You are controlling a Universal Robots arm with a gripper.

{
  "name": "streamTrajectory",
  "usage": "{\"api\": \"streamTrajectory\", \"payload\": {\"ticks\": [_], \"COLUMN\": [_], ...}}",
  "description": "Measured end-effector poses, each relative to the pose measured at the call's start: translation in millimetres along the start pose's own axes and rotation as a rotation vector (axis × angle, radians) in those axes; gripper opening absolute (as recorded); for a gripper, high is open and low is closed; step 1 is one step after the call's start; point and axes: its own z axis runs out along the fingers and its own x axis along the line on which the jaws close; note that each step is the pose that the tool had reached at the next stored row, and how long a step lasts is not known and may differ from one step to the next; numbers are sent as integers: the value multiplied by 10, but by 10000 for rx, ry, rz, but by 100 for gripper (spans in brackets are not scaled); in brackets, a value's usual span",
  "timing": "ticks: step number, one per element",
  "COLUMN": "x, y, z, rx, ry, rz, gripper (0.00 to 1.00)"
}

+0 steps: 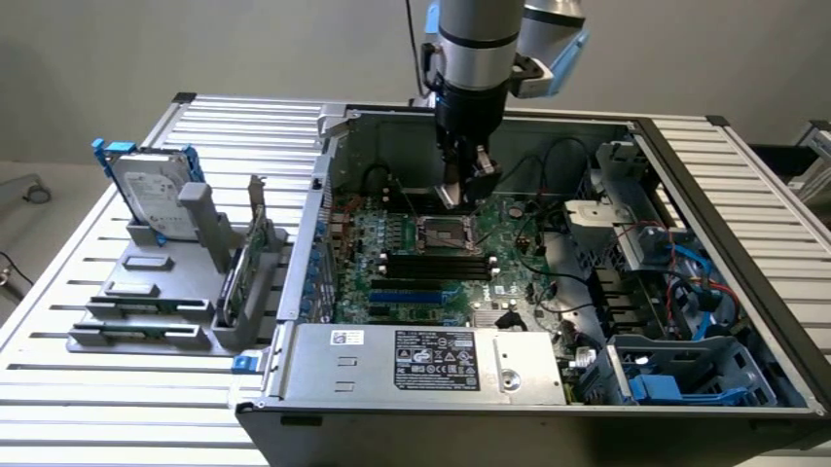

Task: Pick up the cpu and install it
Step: 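Place the cpu into insertion slot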

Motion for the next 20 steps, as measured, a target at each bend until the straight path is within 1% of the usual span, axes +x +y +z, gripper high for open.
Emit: {"api": "streamTrajectory", "payload": {"ticks": [8,11,13,15,18,20], "x": [-2,-3,-3,-4,-4,-2], "y": [-3,-4,-5,-5,-6,-15], "z": [33,51,60,67,76,88], "rx": [-29,-19,17,71,186,215], "ry": [-80,-105,-114,-117,-113,-115], "rz": [1291,1779,2080,2347,2697,2824], "gripper": [55,55,55,55,55,55]}}
